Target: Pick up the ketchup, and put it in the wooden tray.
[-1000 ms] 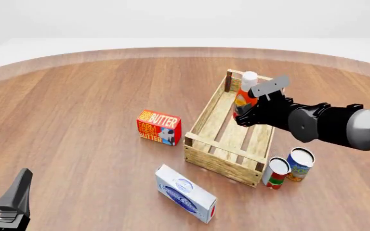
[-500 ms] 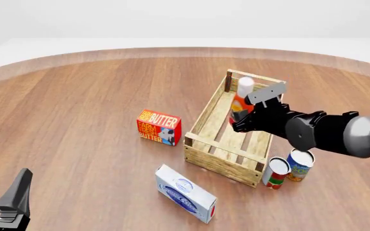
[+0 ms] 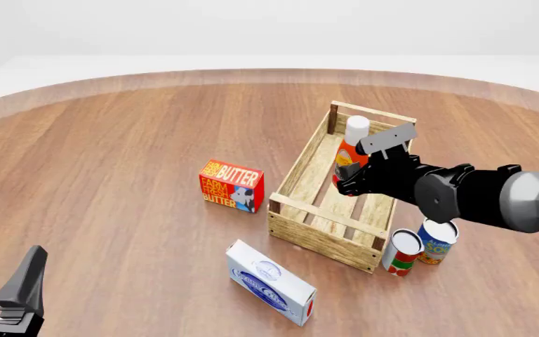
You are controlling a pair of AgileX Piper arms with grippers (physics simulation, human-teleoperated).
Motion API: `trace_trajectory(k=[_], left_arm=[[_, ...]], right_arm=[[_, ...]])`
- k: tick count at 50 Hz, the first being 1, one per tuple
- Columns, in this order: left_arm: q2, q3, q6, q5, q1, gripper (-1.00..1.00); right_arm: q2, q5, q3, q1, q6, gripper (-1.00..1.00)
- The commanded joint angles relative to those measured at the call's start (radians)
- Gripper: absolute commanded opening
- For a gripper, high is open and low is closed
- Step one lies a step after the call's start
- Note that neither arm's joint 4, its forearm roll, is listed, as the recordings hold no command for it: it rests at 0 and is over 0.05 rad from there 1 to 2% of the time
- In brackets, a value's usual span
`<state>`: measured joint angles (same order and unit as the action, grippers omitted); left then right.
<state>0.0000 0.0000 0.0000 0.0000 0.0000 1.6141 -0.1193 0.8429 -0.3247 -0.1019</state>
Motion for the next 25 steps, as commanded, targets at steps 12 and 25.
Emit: trace_trajectory(k=[12,25], left_arm=[[0.000,0.000,0.000,0.000,0.000,1.00],[0.000,0.000,0.000,0.000,0.000,1.00]], right_arm=[[0.106,-0.055,0.054,-0.011,0.023,-1.00],[0.149,-0.078,0.076,0.005,0.025,-1.00]])
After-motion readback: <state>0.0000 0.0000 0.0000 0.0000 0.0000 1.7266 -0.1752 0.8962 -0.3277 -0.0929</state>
